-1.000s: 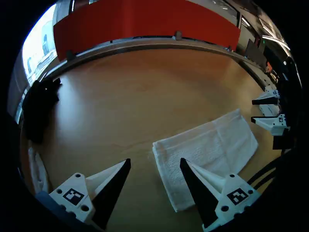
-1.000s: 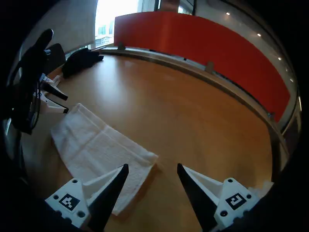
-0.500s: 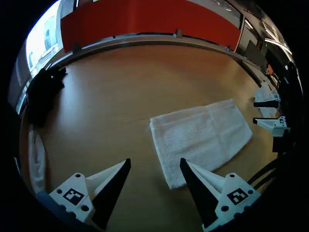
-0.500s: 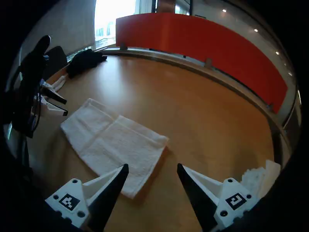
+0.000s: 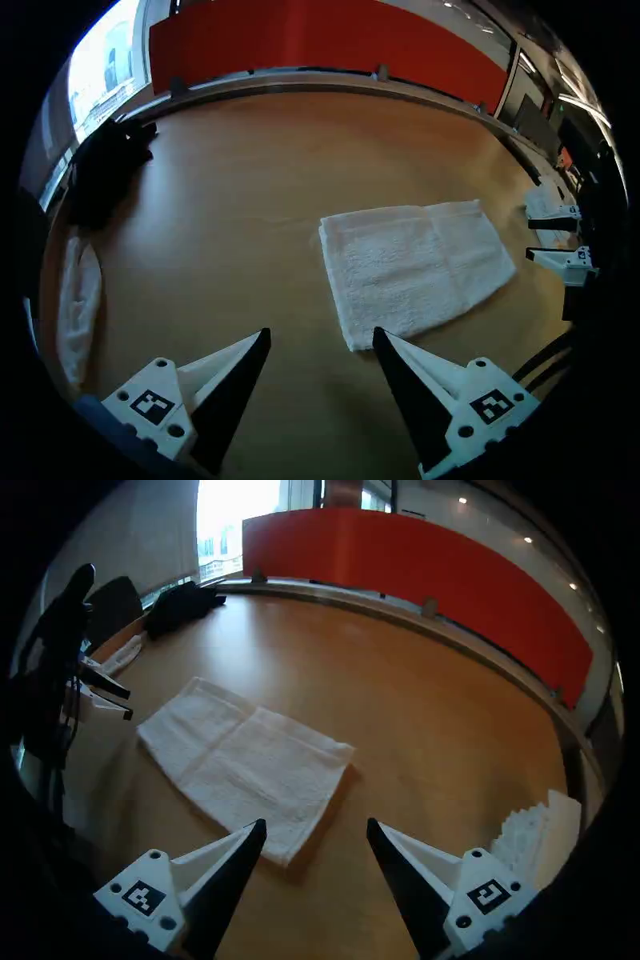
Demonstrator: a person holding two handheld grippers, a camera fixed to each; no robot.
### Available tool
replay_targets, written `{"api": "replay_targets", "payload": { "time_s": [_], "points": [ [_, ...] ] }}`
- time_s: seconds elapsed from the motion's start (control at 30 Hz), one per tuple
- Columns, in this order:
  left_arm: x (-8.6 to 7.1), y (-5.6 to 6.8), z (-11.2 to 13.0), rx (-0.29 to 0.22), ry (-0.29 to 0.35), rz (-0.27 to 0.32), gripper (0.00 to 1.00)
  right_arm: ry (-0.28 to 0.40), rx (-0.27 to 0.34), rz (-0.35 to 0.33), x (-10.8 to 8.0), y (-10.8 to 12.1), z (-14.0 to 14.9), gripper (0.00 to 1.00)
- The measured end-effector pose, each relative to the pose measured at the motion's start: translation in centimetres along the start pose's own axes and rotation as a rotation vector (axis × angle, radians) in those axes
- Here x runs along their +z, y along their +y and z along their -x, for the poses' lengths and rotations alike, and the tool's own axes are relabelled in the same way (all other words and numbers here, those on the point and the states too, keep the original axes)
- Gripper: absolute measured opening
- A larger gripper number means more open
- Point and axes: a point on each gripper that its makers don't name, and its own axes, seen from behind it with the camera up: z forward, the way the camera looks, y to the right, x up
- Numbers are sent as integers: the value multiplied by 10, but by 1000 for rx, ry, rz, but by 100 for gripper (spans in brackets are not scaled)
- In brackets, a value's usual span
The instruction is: Fold towel
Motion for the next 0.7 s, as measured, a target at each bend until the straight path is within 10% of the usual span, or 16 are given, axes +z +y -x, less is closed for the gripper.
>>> {"api": "replay_targets", "payload": {
  "time_s": [0.7],
  "points": [
    [-48, -32, 25, -120, 35, -98, 94, -12, -76, -78, 3, -4, -1, 97]
  ]
}}
